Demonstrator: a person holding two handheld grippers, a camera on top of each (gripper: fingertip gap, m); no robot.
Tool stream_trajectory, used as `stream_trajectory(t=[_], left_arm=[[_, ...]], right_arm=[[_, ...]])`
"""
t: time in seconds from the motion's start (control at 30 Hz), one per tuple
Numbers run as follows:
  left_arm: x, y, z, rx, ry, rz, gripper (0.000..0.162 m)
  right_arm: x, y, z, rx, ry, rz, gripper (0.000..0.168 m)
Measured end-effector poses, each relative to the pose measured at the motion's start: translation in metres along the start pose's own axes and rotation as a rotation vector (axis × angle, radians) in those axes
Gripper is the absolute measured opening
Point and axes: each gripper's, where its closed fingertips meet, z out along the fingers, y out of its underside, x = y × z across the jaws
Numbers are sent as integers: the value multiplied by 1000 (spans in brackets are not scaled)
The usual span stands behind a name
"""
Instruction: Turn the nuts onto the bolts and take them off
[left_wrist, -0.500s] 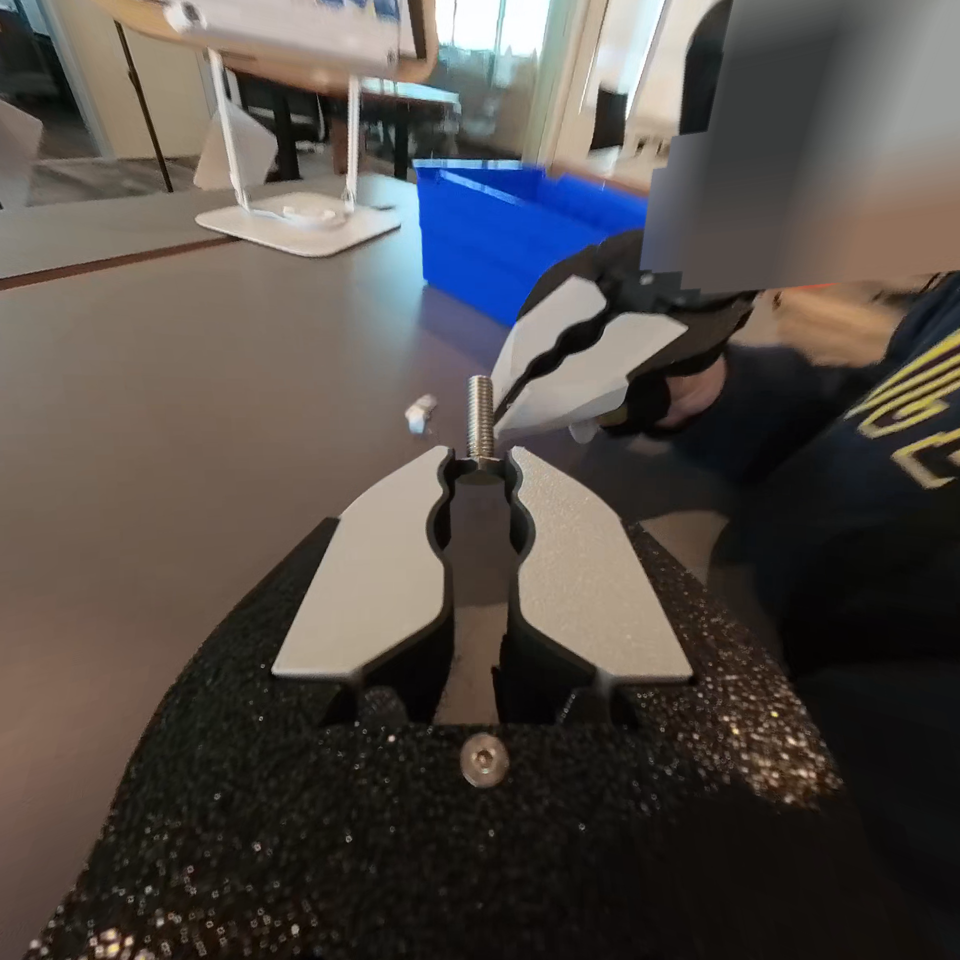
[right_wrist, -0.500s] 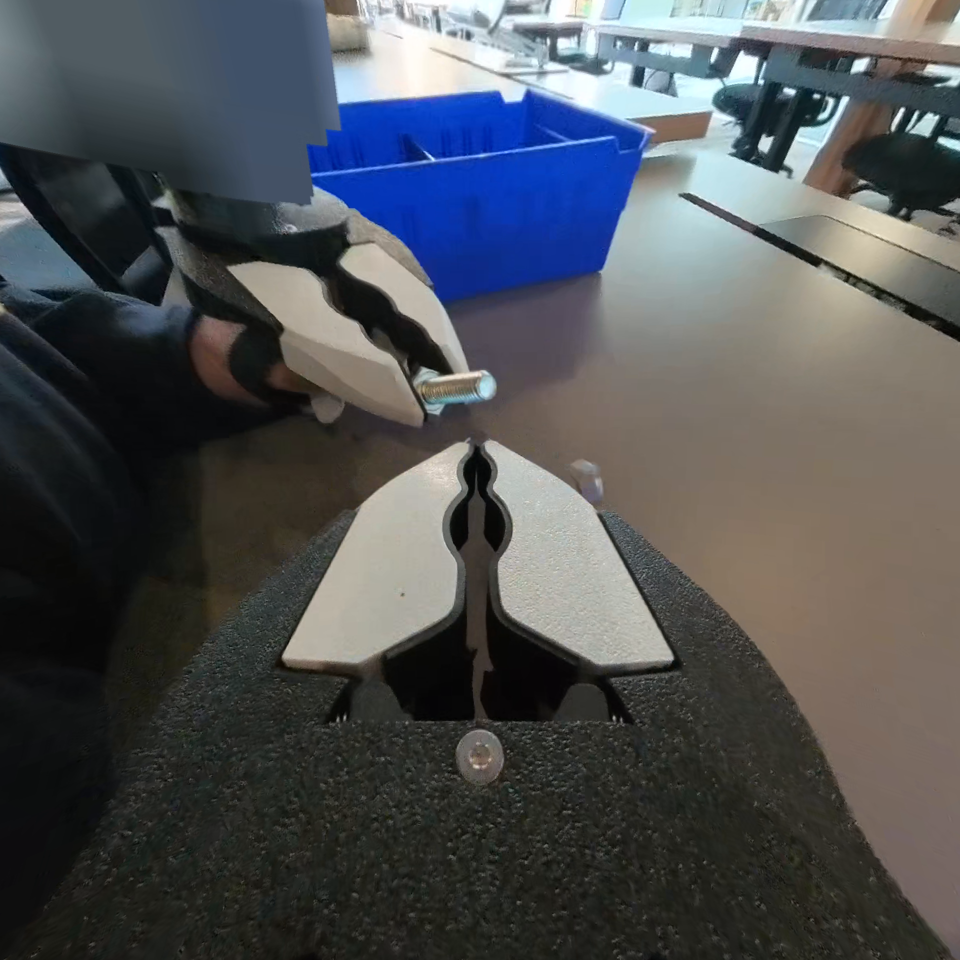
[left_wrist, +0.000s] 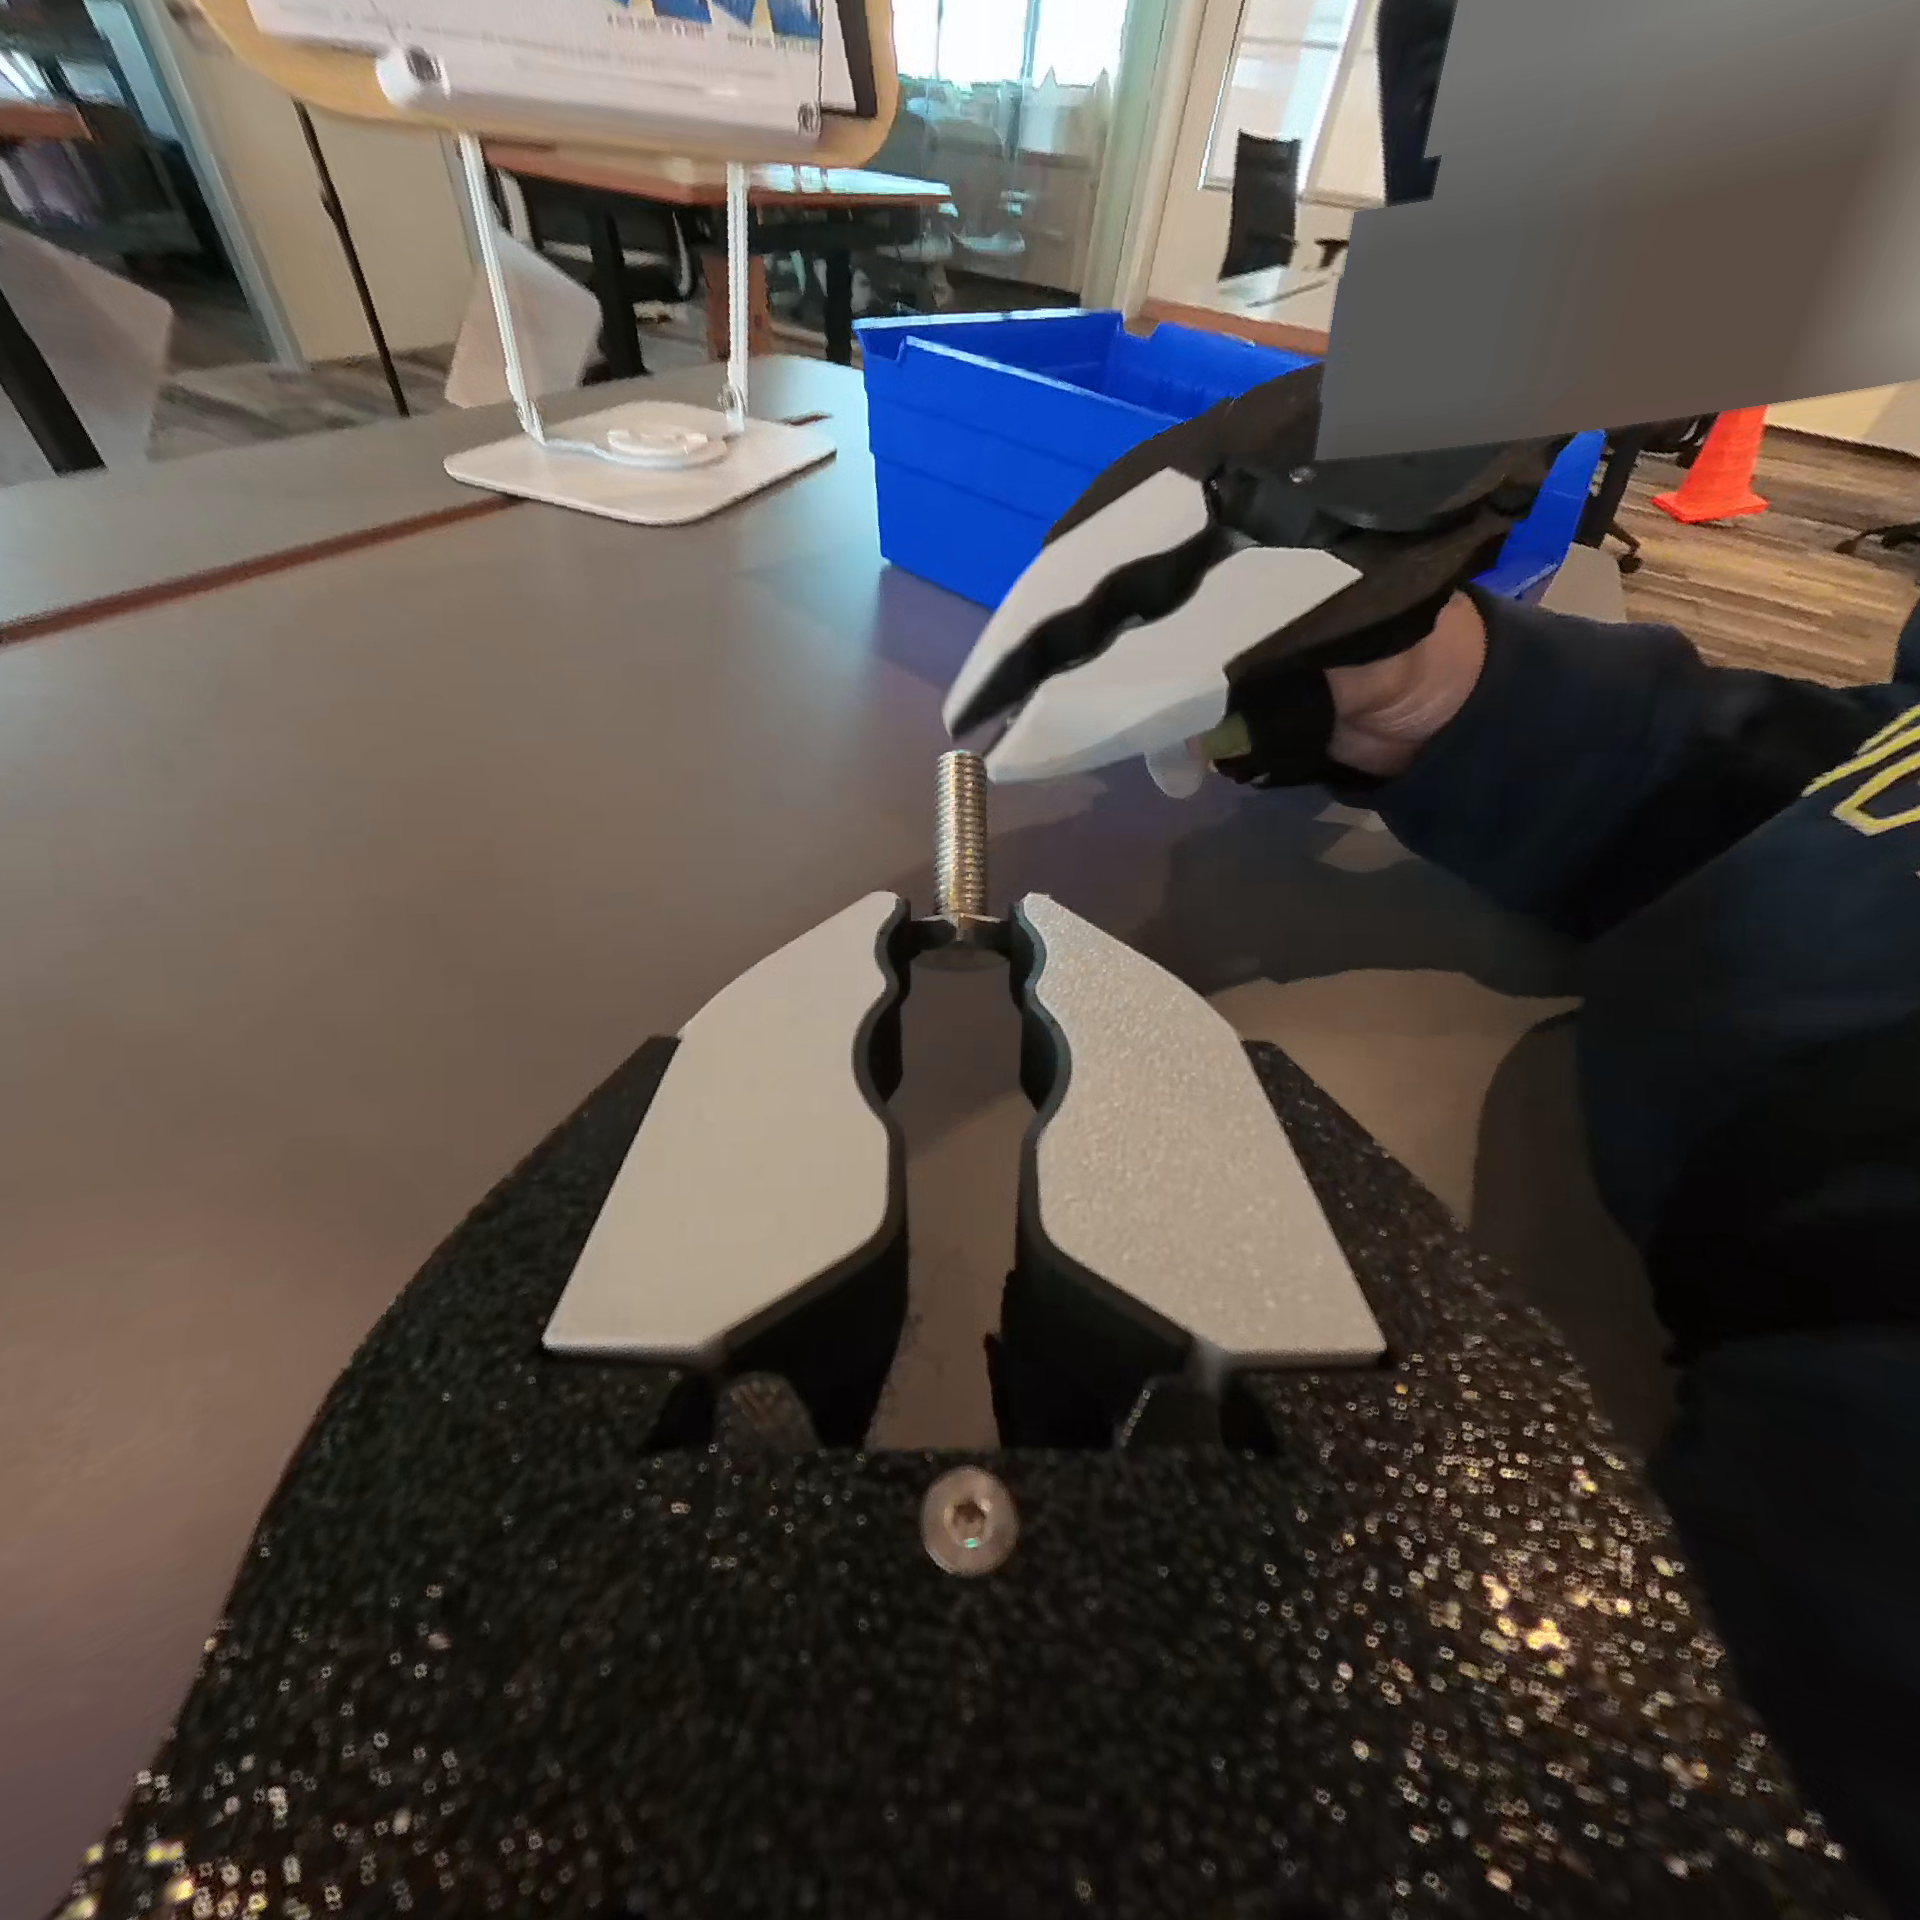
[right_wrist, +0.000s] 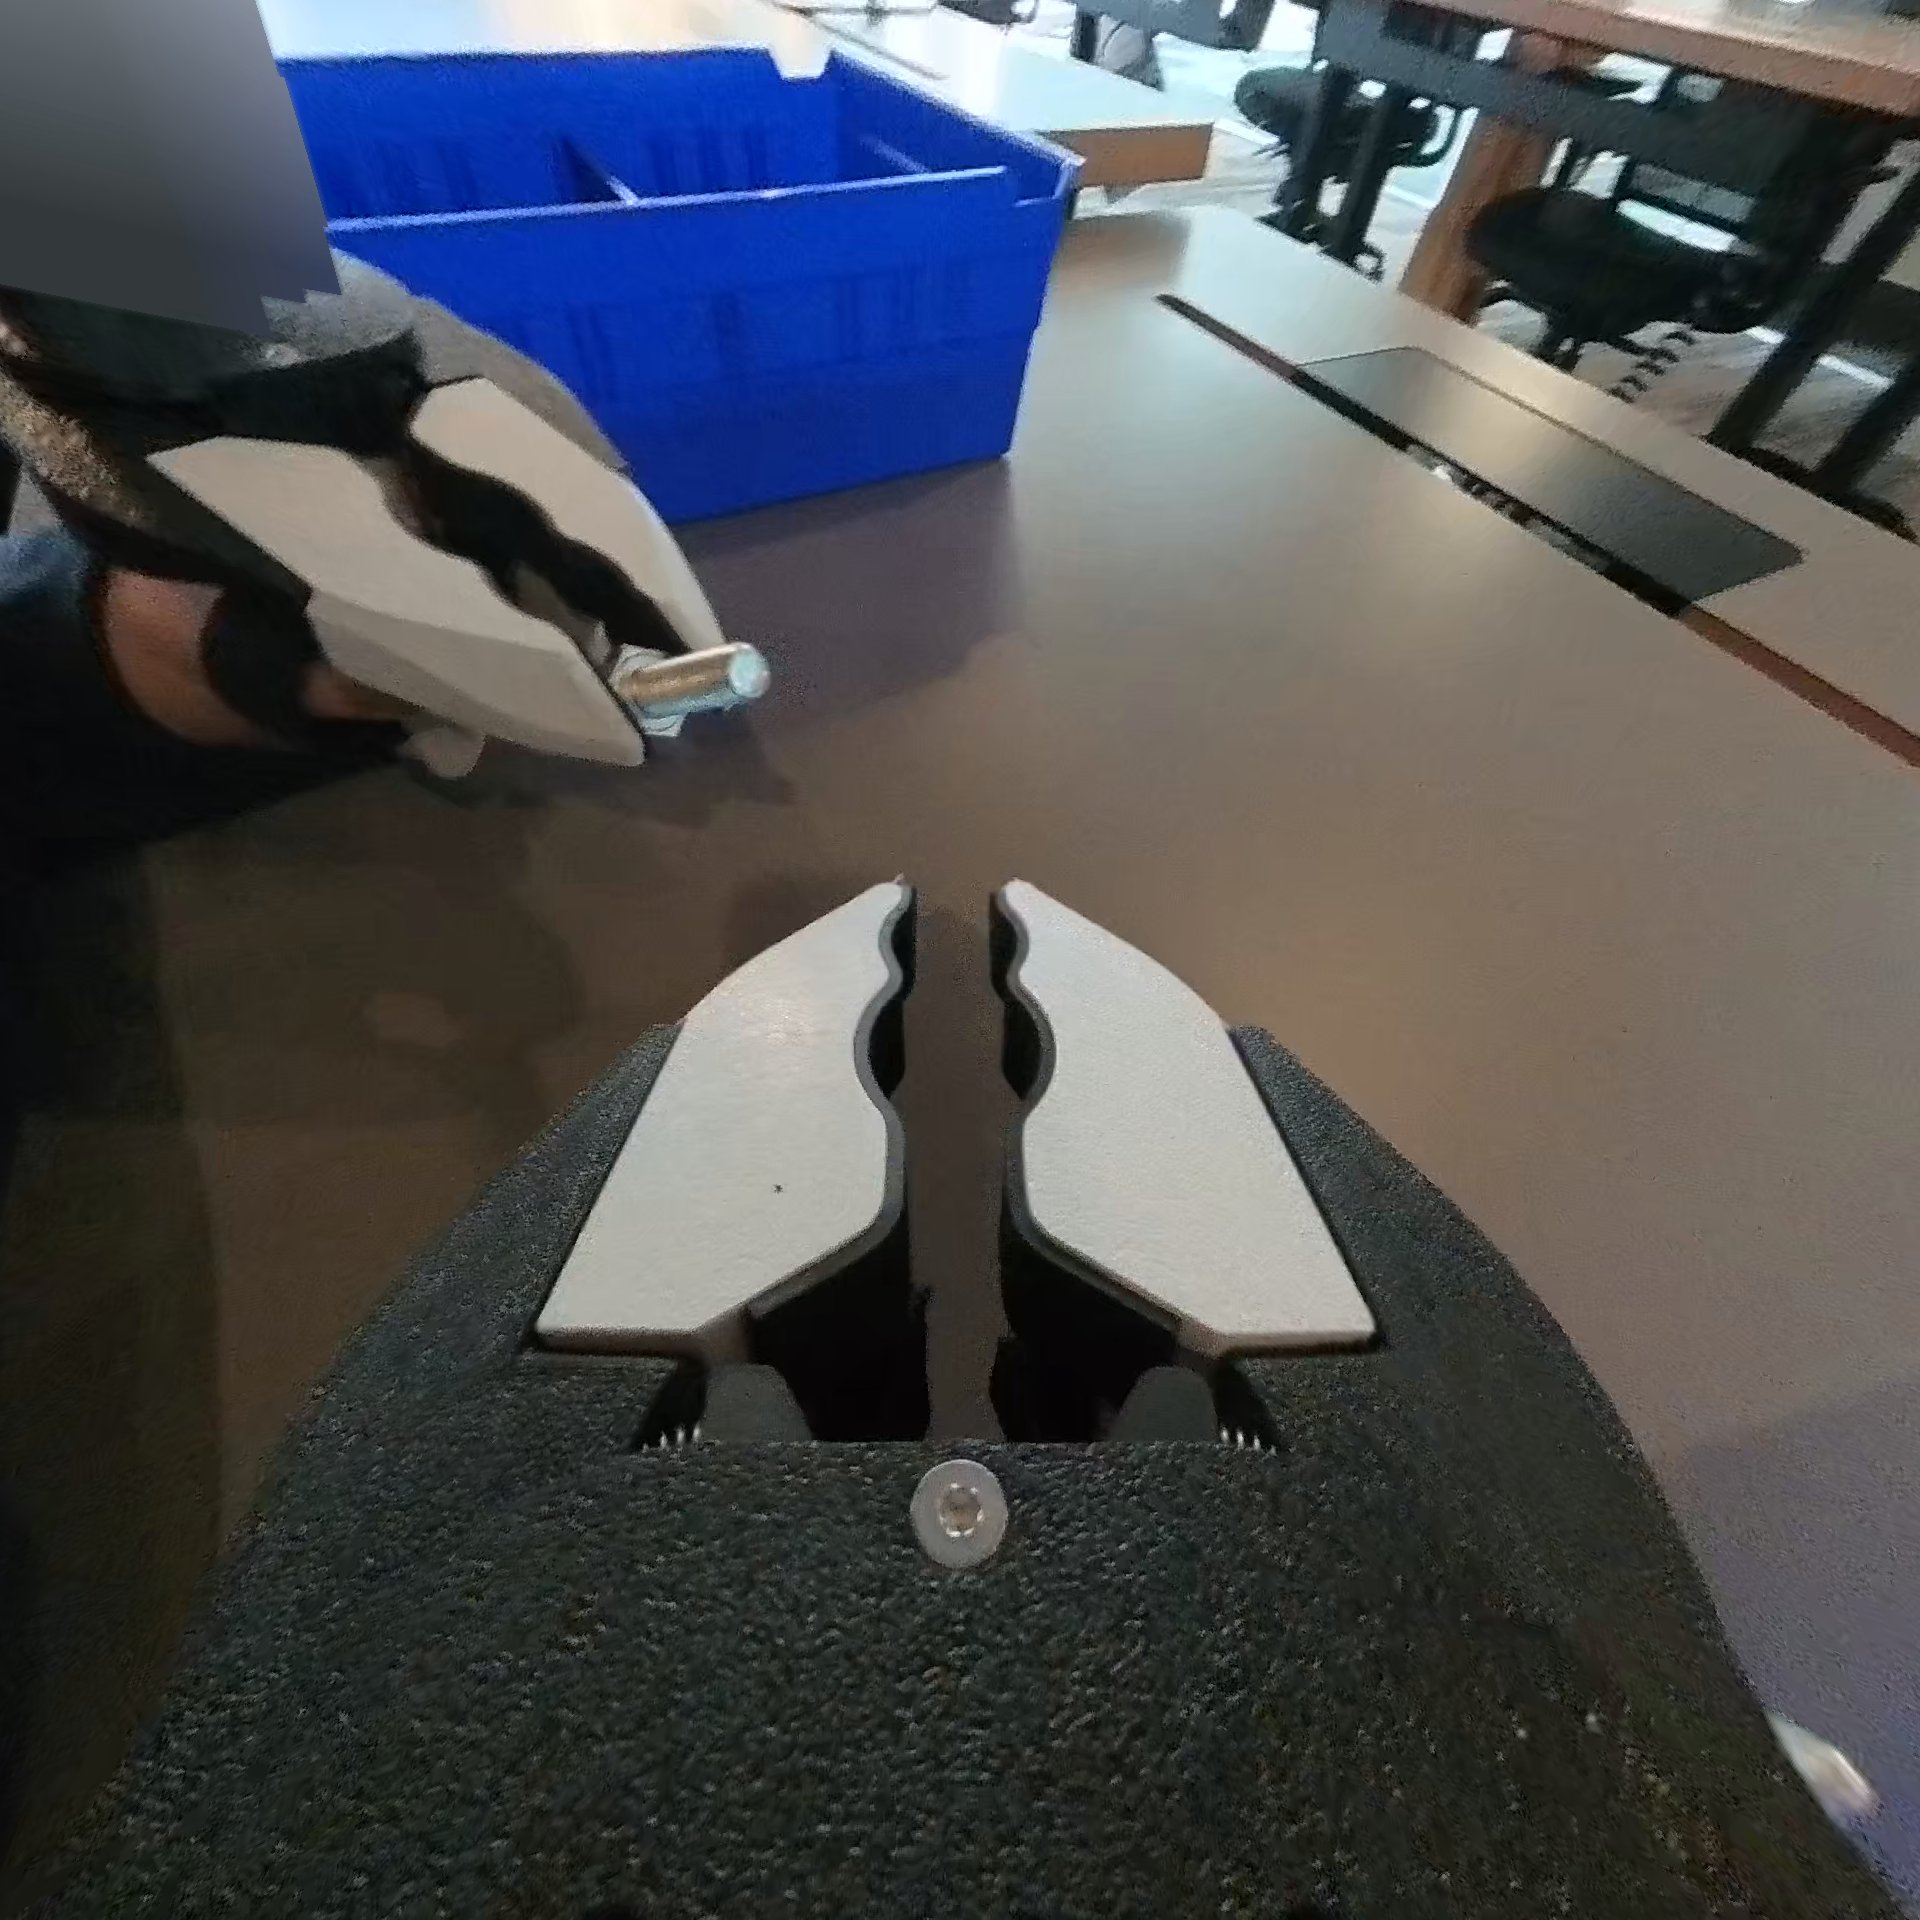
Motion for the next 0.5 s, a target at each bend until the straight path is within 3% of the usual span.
stream_trajectory(t=[0.17, 0.5], left_arm=[[4, 1, 1, -5, 11, 29, 17], [9, 2, 2, -17, 38, 48, 17]], right_arm=[[7, 11, -1, 37, 77, 77, 19], [66, 51, -43, -168, 394, -126, 20]])
